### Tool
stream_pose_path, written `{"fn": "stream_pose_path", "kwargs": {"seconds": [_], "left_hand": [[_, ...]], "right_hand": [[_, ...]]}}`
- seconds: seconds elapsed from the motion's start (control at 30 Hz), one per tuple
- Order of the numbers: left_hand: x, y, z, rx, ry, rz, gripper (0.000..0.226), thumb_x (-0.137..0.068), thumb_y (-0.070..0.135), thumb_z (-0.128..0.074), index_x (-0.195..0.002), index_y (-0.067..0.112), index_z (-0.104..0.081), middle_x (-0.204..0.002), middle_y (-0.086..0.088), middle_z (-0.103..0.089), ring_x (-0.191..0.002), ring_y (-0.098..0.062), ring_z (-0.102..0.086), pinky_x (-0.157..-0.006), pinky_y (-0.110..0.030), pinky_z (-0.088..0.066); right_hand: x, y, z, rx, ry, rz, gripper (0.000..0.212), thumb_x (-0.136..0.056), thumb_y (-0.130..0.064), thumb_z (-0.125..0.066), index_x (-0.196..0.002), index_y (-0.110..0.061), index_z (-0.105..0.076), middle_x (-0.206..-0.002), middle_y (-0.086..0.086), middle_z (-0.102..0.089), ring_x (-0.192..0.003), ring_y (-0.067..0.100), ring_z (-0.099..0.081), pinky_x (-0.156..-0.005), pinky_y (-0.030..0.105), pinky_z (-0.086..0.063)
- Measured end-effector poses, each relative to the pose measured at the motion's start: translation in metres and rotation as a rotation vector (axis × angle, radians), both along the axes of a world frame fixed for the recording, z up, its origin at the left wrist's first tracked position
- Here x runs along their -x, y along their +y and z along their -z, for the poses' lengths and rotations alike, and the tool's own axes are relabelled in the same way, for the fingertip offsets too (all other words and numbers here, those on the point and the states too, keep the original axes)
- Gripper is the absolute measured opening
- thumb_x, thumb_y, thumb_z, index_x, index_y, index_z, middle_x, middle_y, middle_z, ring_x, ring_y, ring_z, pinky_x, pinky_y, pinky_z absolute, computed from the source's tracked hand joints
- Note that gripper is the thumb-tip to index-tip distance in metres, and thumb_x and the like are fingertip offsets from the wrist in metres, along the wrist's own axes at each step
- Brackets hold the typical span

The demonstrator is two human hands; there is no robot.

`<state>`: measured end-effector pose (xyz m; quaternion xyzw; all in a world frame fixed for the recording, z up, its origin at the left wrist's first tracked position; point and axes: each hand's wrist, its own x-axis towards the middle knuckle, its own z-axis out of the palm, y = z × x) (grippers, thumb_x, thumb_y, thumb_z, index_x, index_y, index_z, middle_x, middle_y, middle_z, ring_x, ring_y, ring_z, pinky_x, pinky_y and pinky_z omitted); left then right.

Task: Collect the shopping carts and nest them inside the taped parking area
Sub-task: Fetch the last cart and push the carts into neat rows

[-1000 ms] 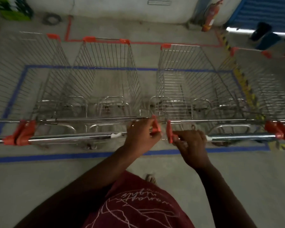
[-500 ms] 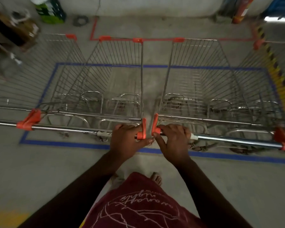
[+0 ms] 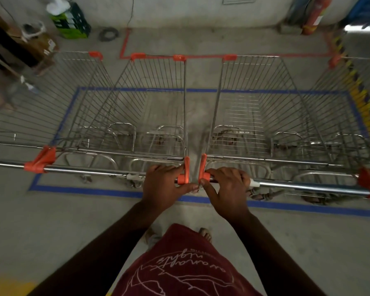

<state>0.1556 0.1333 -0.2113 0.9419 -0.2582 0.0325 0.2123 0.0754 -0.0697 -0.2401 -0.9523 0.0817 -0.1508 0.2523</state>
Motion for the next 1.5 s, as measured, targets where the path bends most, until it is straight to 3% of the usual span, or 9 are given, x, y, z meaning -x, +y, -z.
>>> {"fn": "stream_pose_path", "kwargs": {"seconds": [0.53,0.7,1.07,1.33,1.5], "left_hand": [[-0.009,-0.008,0.009,-0.025,-0.072,-0.022,0.074,-0.078,0.085,-0.055,-0.121,0.028,-0.071,-0.086,0.011,-0.074,-0.085,-0.012,-0.068,-0.090,-0.040,-0.043],[-0.008,-0.005,0.008,-0.038,-0.068,-0.017,0.074,-0.079,0.086,-0.054,-0.124,0.029,-0.070,-0.082,0.013,-0.071,-0.080,-0.011,-0.065,-0.087,-0.035,-0.040],[-0.002,-0.004,0.004,-0.048,-0.046,-0.003,0.077,-0.076,0.083,-0.057,-0.129,0.028,-0.067,-0.100,0.010,-0.075,-0.094,-0.014,-0.068,-0.091,-0.037,-0.043],[0.003,-0.007,0.005,-0.086,-0.089,-0.054,0.077,-0.079,0.086,-0.050,-0.123,0.026,-0.071,-0.090,0.008,-0.073,-0.086,-0.017,-0.067,-0.089,-0.038,-0.043],[0.004,-0.006,0.004,-0.084,-0.063,-0.044,0.077,-0.078,0.086,-0.050,-0.128,0.029,-0.067,-0.097,0.009,-0.074,-0.091,-0.016,-0.067,-0.091,-0.038,-0.039]], "right_hand": [[0.012,-0.011,0.001,0.029,-0.010,-0.013,0.031,-0.097,-0.060,-0.058,-0.107,-0.035,-0.073,-0.098,-0.013,-0.068,-0.100,0.017,-0.062,-0.097,0.051,-0.041],[0.011,-0.010,0.002,0.038,-0.037,-0.005,0.029,-0.098,-0.058,-0.060,-0.107,-0.034,-0.073,-0.098,-0.013,-0.067,-0.099,0.016,-0.061,-0.099,0.048,-0.039],[0.011,-0.012,0.003,0.052,-0.024,-0.018,0.036,-0.100,-0.061,-0.055,-0.110,-0.033,-0.074,-0.102,-0.013,-0.068,-0.101,0.015,-0.060,-0.100,0.047,-0.038],[0.012,-0.012,0.001,0.073,-0.044,-0.028,0.032,-0.099,-0.057,-0.059,-0.112,-0.031,-0.072,-0.101,-0.011,-0.068,-0.100,0.017,-0.060,-0.097,0.045,-0.038],[0.013,-0.013,0.002,0.082,-0.043,-0.027,0.034,-0.099,-0.057,-0.060,-0.115,-0.030,-0.072,-0.103,-0.009,-0.070,-0.102,0.018,-0.061,-0.098,0.044,-0.036]]}}
